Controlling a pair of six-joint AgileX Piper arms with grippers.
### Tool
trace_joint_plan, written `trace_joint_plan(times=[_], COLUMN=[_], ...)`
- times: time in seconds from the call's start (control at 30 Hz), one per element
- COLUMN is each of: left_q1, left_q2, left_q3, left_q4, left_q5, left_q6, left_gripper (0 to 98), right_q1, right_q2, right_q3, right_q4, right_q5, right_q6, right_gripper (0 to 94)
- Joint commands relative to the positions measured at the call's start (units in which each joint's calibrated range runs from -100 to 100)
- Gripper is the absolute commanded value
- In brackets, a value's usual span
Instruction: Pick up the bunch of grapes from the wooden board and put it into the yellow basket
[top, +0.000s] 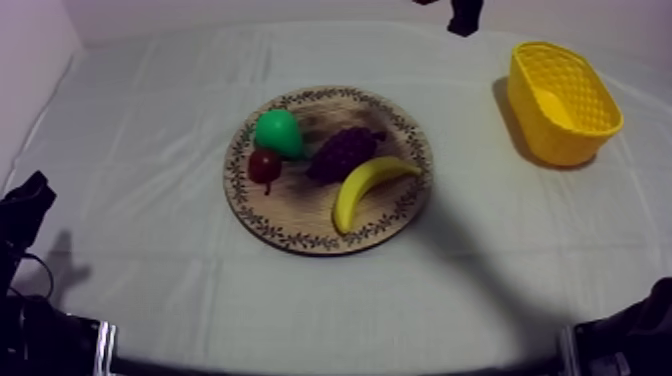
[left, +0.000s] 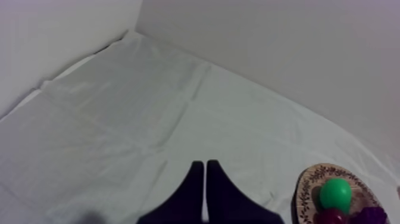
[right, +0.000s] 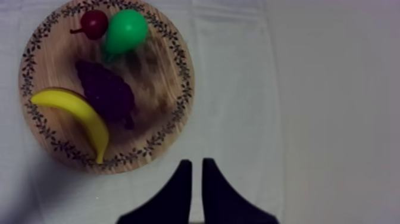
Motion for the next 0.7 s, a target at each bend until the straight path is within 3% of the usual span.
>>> trace_joint_plan(times=[0.0, 0.17, 0.3, 0.43, 0.67], left_q1=[0.02, 0.02, 0.02, 0.02, 0.02], left_q2=[0.03, 0.03, 0.03, 0.03, 0.03], left_q3=[-0.02, -0.02, -0.02, -0.02, -0.02], left_q4=[0.00, 0.00, 0.00, 0.00, 0.00], left_q5=[0.02, 0.02, 0.02, 0.02, 0.02], left_q6=[-0.01, -0.01, -0.01, -0.01, -0.01], left_gripper=[0.1, 0.1, 0.1, 0.1, 0.1], right_q1=[-0.16, -0.42, -0.74, -0.95, -1.84], right_q2=[-0.05, -0.19, -0.18, -0.05, 0.71], right_q3=[0.39, 2.05, 3.72, 4.44, 5.47], right_q4=[0.22, 0.47, 1.19, 1.15, 1.04], right_q5=[-0.41, -0.42, -1.05, -1.67, -2.71], right_q6=[-0.38, -0.07, 0.51, 1.09, 1.37], right_gripper=[16.4, 50.7, 67.8, 74.6, 77.0])
